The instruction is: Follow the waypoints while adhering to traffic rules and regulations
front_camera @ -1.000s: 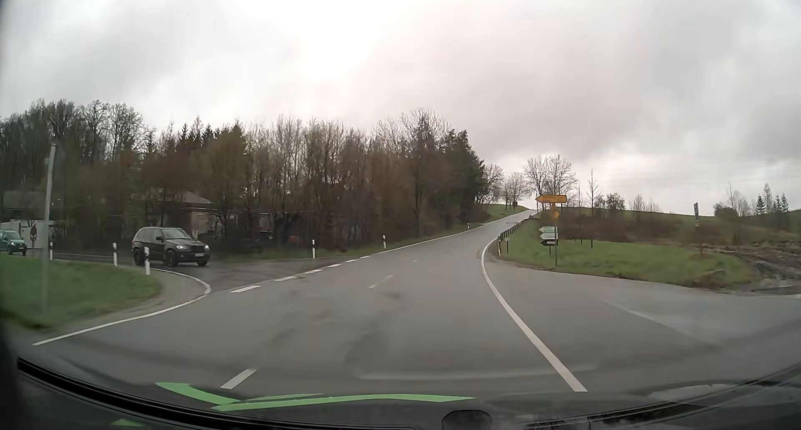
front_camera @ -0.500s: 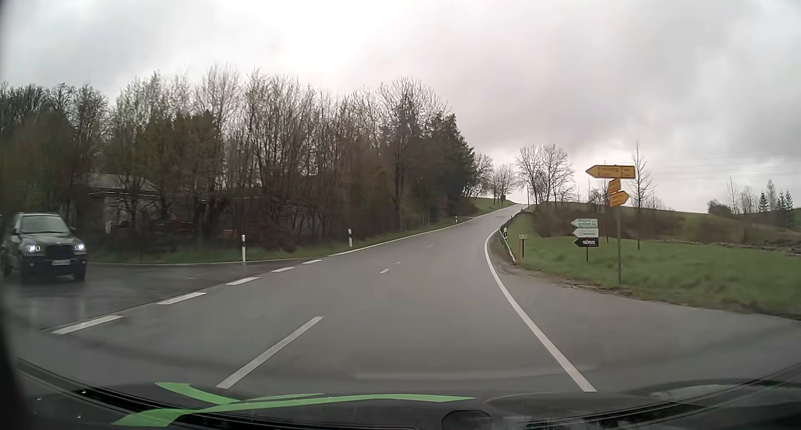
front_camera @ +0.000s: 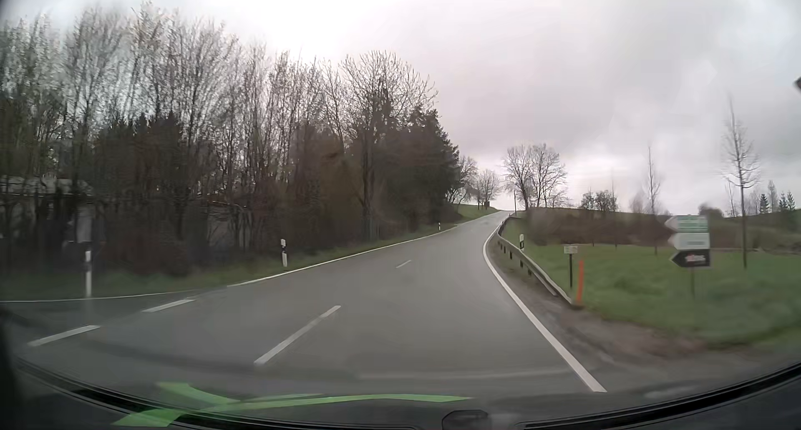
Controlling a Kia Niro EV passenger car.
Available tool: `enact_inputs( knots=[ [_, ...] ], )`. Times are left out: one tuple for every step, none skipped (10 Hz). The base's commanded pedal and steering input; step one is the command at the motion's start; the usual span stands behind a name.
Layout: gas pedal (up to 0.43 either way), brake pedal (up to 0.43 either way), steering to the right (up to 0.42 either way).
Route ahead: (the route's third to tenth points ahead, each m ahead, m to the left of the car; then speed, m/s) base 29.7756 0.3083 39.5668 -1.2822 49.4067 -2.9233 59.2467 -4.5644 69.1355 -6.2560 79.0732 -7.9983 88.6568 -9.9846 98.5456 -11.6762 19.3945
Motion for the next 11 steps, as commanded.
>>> enact_inputs(
  knots=[
    [0.28,0.0,0.02],
    [0.311,0.0,0.02],
    [0.331,0.0,0.02],
    [0.339,0.0,0.02],
    [0.339,0.0,0.02],
    [0.339,0.0,0.021],
    [0.339,0.0,0.021],
    [0.339,0.0,0.021],
    [0.339,0.0,0.021],
    [0.339,0.0,0.021],
    [0.339,0.0,0.021]
  ],
)
